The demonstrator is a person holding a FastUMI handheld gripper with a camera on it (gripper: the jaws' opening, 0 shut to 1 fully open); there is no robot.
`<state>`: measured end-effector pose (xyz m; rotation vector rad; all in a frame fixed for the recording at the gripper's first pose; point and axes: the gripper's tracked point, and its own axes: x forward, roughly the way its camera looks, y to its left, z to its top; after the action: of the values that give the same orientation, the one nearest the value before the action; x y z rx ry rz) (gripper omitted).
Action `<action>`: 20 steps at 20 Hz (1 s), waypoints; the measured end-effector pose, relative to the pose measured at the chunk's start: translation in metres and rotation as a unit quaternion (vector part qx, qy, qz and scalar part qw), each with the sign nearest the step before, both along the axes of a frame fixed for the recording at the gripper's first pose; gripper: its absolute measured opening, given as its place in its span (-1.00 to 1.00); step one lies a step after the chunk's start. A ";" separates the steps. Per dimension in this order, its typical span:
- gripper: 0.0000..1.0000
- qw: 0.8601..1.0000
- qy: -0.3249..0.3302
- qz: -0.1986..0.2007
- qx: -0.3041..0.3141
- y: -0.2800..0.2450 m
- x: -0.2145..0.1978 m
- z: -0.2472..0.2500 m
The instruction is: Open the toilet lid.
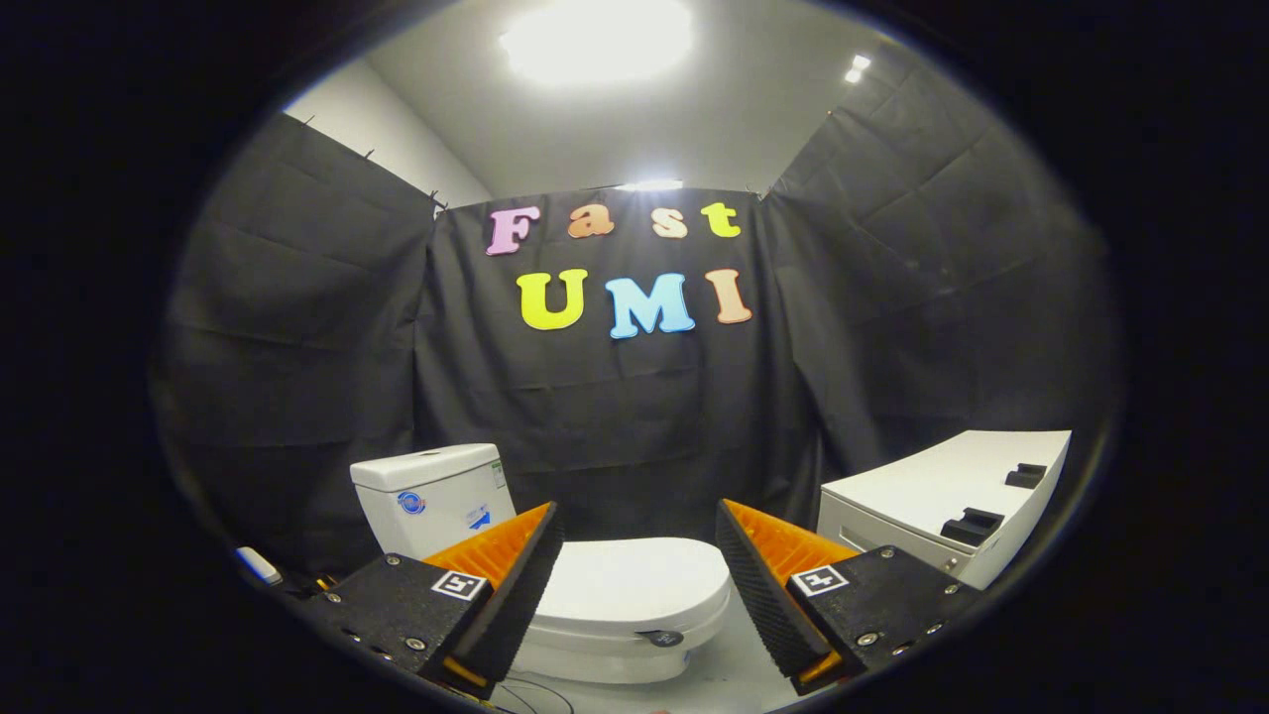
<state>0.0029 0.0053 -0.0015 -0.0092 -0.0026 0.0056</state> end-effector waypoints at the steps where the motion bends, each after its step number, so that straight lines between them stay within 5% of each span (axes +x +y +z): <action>1: 0.91 1.000 -0.001 -0.002 -0.001 -0.002 0.002 -0.001; 10: 0.91 0.998 0.025 0.026 0.057 0.000 0.033 -0.031; 20: 0.90 0.985 0.091 -0.009 0.147 -0.021 0.075 -0.093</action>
<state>0.0782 -0.0162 -0.0943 0.2863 0.1792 -0.0112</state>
